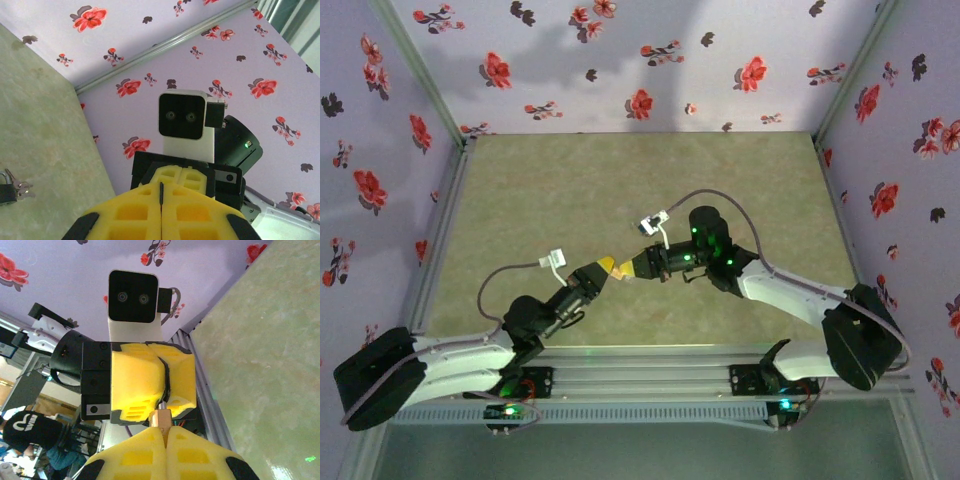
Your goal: Lock with the key
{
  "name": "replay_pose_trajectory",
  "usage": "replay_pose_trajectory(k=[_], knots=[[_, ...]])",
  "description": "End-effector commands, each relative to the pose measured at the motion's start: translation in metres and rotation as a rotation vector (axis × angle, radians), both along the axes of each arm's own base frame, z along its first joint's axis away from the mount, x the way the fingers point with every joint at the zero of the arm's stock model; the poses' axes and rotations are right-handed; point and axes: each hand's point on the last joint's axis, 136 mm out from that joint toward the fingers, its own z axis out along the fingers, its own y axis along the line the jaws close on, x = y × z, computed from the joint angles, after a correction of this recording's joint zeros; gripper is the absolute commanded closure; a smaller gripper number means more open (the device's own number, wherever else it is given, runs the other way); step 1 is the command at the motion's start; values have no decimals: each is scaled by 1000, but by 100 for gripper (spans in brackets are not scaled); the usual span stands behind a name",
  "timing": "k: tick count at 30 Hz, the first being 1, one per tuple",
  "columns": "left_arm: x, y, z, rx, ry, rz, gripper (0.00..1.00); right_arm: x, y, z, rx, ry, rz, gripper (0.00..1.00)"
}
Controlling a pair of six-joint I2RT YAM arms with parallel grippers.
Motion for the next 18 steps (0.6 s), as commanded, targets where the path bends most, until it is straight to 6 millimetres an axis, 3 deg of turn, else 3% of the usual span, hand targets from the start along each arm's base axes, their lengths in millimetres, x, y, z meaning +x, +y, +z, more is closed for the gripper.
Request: replay_pose_trajectory(k=[1,18], knots=[[-40,-34,6,15,-11,-241,100,10,15,15,25,-112,-65,93],[-29,-26,-15,41,50,-172,100,12,6,5,-39,-136,-92,79]])
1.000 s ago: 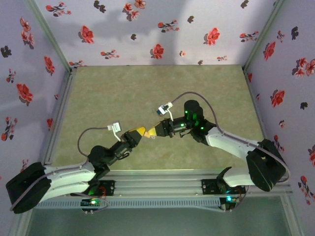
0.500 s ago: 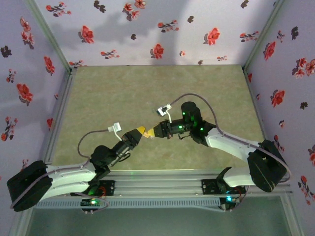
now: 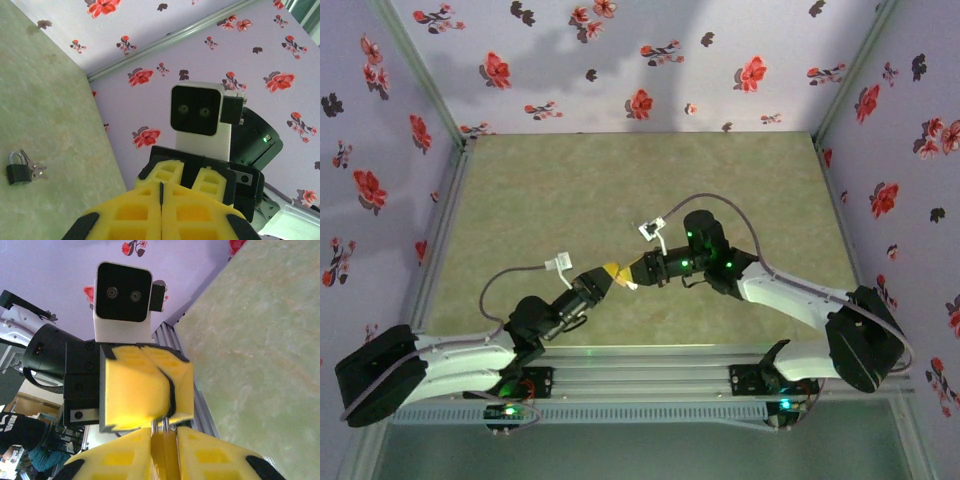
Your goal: Lock with the key
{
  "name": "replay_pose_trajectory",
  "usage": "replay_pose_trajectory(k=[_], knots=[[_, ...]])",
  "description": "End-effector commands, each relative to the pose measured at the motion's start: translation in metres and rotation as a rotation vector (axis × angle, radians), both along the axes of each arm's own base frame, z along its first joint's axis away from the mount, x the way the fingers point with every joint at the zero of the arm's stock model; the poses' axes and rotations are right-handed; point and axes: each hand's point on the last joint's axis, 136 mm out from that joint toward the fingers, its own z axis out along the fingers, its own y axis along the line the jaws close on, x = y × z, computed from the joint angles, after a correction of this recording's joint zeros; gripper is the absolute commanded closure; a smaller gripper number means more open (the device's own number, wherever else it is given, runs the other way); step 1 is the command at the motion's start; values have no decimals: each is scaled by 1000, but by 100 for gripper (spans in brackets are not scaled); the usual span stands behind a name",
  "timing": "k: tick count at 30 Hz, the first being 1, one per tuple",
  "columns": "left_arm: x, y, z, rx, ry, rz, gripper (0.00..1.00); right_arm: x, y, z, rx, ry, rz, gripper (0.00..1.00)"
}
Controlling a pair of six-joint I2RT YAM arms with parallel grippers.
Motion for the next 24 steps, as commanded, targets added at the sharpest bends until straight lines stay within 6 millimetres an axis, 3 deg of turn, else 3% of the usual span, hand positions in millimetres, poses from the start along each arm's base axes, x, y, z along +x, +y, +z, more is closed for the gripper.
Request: replay_pose_trajectory(k=[1,15,20,24], knots=[[-21,-15,3,-13,0,-125,100,15,4,20,23,-103,-66,77],[-10,-10,-18,38,63,-79,100,31,-17,26,5,-156,-167,51],[-5,-10,-29,72,93,-64,100,47,-30,34,-1,-193,-271,37],[0,-11,-35,90,111,-51,100,58,-40,35,-27,-220,-351,19]])
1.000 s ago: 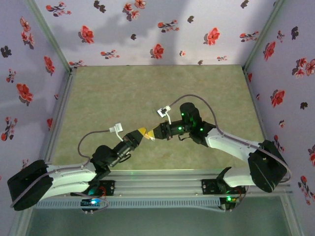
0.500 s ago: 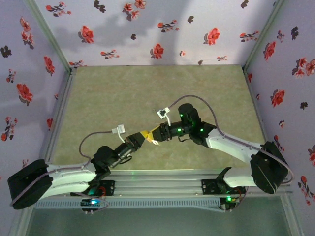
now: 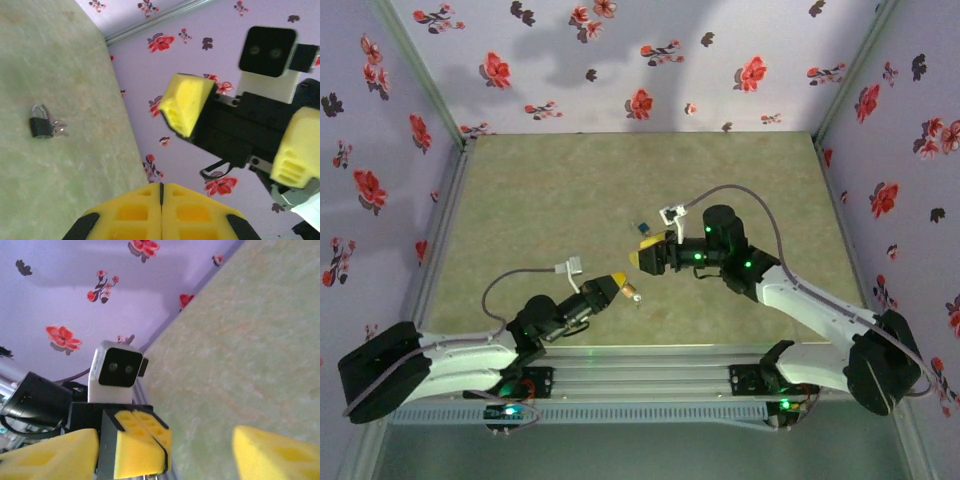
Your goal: Lock with the key
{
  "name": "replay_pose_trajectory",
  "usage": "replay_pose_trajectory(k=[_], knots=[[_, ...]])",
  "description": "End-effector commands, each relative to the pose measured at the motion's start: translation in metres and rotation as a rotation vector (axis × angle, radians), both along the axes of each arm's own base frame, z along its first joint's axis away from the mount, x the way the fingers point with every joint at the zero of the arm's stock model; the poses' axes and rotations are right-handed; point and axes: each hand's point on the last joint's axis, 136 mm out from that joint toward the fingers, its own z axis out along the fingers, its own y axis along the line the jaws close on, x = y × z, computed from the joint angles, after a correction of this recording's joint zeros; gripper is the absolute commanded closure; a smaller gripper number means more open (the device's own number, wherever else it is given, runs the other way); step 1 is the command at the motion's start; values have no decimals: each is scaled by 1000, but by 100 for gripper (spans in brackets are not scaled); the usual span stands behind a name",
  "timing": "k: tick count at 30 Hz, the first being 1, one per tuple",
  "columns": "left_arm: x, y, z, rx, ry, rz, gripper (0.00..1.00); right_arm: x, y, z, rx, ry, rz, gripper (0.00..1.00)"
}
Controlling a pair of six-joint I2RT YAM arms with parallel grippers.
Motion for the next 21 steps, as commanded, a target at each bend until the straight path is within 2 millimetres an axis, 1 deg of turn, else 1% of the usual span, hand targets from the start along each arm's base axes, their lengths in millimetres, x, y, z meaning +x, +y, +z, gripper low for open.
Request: replay_pose_trajectory(k=[1,4,5,9,12,18,21], knots=[[4,-1,-4,7,20,3,100,18,-10,10,-8,-63,-105,14],[10,-3,-9,21,36,4,100,27,-15,11,-23,-70,-165,2],[11,-4,-11,24,38,1,100,30,-18,11,-24,-74,-184,1],[20,-7,-12,22,48,-4,100,36,-26,7,-19,-78,-240,1],[27,-9,-12,23,53,-5,100,39,-36,1,-8,-78,-295,0],[41,-10,-13,20,66,-10,100,48,-67,-11,1,-70,-485,1],[48,-12,-14,12,75,-13,100,52,-79,-18,11,-64,-556,1]])
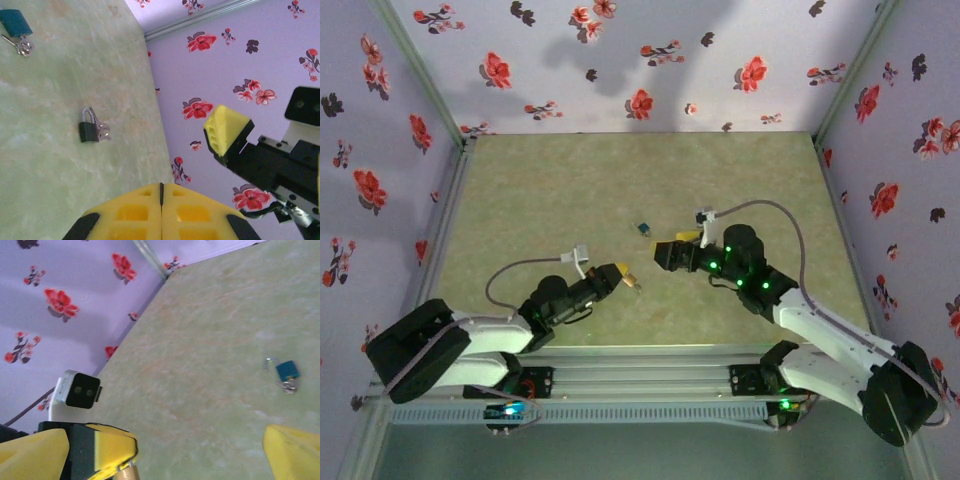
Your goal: Lock with the key
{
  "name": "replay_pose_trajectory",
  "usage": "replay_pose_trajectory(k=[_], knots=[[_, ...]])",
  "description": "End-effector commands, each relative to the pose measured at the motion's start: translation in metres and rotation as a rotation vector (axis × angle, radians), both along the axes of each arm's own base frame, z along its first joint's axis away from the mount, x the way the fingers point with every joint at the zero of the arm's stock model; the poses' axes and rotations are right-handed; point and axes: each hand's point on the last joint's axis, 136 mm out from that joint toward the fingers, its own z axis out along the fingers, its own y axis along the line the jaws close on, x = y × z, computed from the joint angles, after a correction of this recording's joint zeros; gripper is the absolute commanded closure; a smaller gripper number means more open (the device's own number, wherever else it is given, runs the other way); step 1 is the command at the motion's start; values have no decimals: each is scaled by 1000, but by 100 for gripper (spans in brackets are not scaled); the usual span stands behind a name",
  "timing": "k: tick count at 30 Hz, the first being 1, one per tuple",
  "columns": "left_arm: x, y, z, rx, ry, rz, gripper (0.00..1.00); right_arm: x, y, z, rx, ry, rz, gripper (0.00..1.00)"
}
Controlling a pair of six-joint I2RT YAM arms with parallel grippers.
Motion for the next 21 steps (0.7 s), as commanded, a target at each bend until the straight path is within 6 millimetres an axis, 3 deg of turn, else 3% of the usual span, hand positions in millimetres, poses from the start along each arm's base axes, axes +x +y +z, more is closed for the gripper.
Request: replay_pose_trajectory(k=[1,9,21], knots=[[6,-8,22,-74,-31,-31,100,16,-18,5,51,-29,-141,1],[17,-17,23,-86,-22,-48,100,14,-8,-6,89,28,-93,1],[33,-10,32,-114,-22,-8,100,17,-1,-20,126,111,-64,4]])
